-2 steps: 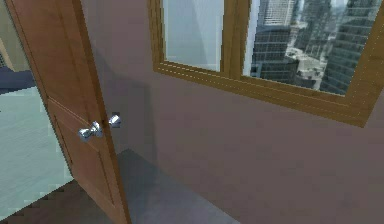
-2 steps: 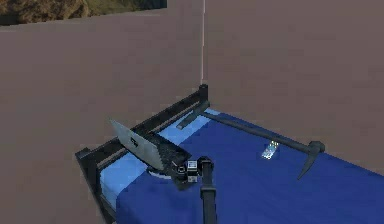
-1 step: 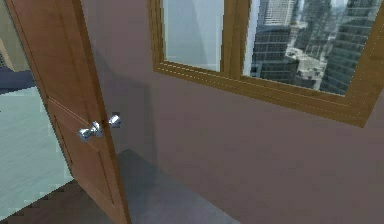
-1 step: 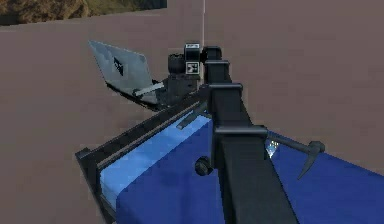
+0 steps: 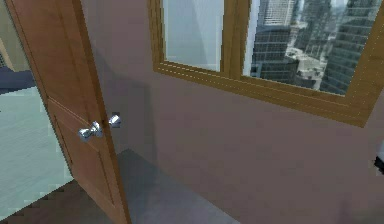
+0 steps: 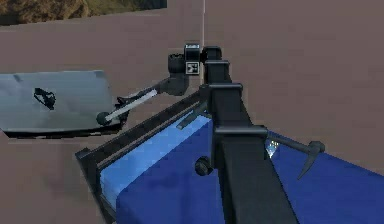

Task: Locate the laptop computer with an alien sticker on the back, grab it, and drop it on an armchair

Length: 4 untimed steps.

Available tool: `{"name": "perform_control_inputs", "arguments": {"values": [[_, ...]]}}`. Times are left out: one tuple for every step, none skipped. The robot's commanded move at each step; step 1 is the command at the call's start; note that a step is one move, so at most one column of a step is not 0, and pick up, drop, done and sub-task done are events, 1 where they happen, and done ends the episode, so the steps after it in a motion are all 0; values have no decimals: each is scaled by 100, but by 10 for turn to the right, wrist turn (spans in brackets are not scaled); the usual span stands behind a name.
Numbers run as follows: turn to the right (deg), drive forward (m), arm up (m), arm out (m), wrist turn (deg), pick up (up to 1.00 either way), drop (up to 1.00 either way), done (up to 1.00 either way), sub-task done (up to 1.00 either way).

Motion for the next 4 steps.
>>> {"name": "perform_control_inputs", "arguments": {"values": [[0, 0, 0, 0, -450, 0, 0, 0, 0], [0, 0, 0, 0, -60, 0, 0, 0, 0], [0, 0, 0, -36, 0, 0, 0, 0, 0], [-450, 0, 0, 0, 0, 0, 0, 0, 0]]}}
